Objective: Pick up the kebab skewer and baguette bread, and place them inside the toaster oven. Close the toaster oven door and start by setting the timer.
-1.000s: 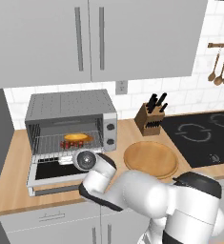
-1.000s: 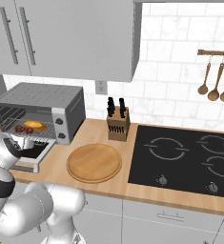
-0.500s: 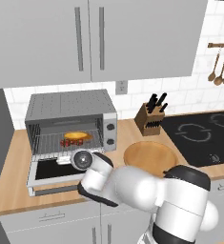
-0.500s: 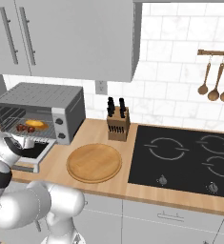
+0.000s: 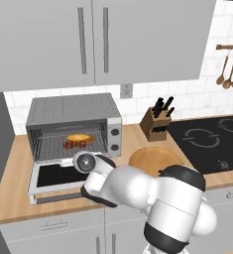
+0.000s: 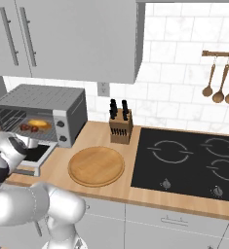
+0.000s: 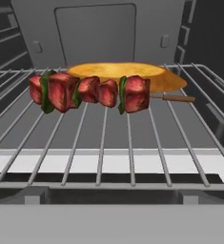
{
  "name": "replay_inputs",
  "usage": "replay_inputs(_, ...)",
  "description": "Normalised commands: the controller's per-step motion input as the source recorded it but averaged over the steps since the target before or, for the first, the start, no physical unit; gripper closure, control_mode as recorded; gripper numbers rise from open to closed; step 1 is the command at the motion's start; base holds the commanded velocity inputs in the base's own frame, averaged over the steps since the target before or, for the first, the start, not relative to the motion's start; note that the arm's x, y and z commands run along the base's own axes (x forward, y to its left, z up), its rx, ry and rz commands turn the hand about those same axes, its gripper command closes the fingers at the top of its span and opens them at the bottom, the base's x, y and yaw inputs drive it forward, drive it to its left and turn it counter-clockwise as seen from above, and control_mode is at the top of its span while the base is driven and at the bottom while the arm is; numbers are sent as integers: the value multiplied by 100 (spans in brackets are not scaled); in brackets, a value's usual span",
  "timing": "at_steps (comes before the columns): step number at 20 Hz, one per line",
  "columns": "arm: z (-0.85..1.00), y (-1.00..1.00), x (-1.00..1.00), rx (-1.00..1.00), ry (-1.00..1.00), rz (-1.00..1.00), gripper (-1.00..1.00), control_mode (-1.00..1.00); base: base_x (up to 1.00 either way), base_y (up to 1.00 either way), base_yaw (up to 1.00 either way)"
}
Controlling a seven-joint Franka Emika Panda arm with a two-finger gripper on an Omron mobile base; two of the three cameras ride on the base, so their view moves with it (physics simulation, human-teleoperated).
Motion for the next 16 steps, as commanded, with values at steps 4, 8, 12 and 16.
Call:
replay_inputs(4,1,0,35,0,0,0,-100,-100,0,0,0)
replay_inputs(8,0,0,37,0,0,0,-100,-100,0,0,0)
replay_inputs(12,6,1,37,0,-2,0,-100,-100,0,0,0)
replay_inputs(16,5,1,33,0,-4,0,-100,-100,0,0,0)
